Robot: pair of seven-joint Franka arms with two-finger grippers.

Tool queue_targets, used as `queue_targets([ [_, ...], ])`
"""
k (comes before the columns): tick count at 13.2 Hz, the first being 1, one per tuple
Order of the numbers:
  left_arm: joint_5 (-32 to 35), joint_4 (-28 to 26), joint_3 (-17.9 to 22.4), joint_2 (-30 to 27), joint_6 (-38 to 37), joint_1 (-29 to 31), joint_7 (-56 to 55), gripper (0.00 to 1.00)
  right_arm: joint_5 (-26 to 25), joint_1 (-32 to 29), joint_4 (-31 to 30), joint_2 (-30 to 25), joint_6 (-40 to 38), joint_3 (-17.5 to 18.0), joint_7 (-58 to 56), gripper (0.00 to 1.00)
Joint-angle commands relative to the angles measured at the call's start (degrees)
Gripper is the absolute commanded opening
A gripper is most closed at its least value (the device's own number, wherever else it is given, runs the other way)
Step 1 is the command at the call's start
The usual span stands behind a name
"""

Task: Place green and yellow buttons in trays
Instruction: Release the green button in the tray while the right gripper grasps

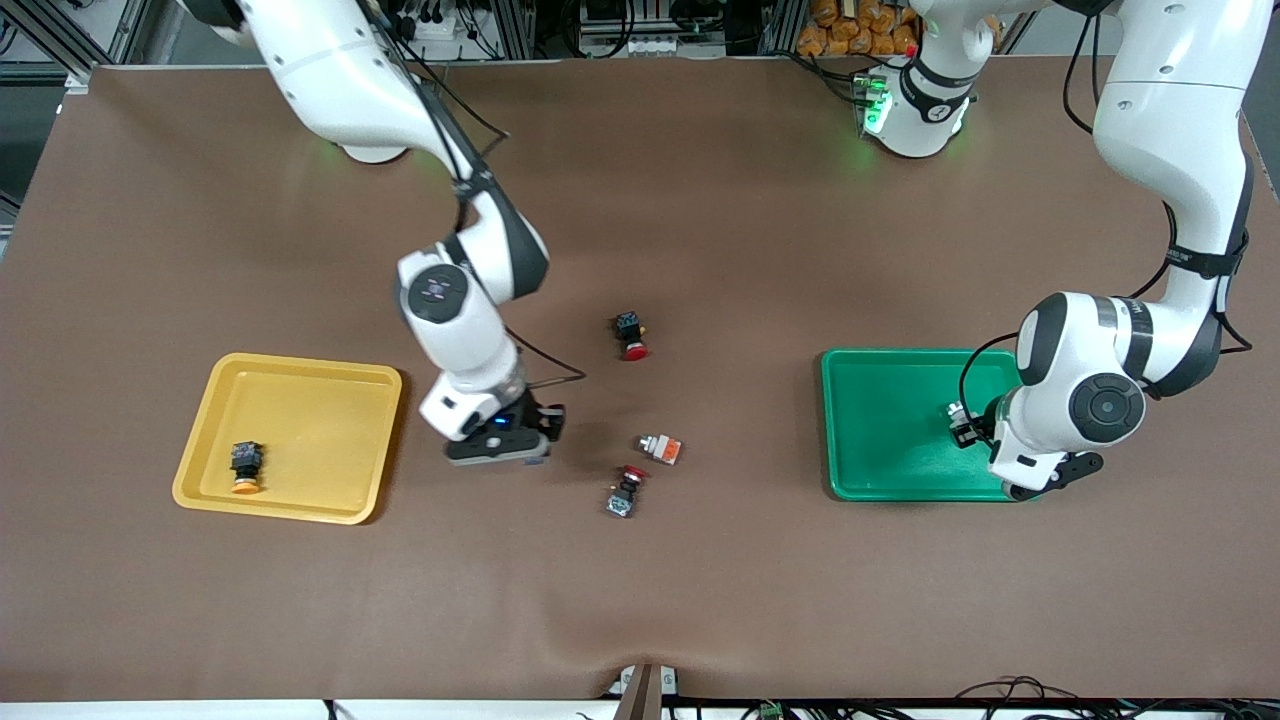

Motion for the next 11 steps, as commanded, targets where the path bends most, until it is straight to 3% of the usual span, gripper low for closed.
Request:
queue_targets([
  [1,1.2,0.0,-0.5,-0.8,0.3,-0.4,-0.5,1.00,0.0,-3.1,-6.6,-7.3,-2.7,0.4,0.5,0.00],
  [3,0.2,1.8,-2.2,-0.8,0.3,-0.9,-1.6,1.00,0.0,-5.8,-7.6,-9.1,-2.7,-0.8,0.3,0.00],
  [5,-1.1,4.7,-6.5,-0.1,0.2,-2.3,-6.4,1.00,0.0,-9.6,-7.5,-9.3,-2.5,-1.0,-0.6,0.00],
  [11,-1.4,13.4,-6.7,6.4,0.3,-14.3,-32.0,1.00,-0.1,-19.2,-6.9,-6.6,4.6,-1.0,-15.0,0.00],
])
